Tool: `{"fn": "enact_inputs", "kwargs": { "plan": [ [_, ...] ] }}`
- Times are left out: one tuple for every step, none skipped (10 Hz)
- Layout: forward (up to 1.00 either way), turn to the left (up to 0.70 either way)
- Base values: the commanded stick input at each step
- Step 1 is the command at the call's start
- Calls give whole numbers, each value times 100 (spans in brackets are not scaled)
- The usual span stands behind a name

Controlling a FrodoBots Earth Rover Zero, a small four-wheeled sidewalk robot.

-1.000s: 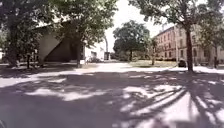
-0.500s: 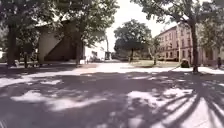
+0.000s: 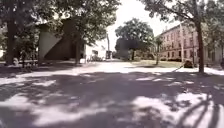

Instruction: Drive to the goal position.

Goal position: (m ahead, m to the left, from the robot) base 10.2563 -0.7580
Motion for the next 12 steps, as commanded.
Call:
{"fn": "enact_inputs", "kwargs": {
  "plan": [
    [85,1],
    [85,1],
    [85,1],
    [85,1],
    [85,1],
    [85,1],
    [85,1],
    [85,1],
    [85,1],
    [85,1],
    [85,1],
    [85,1]
  ]
}}
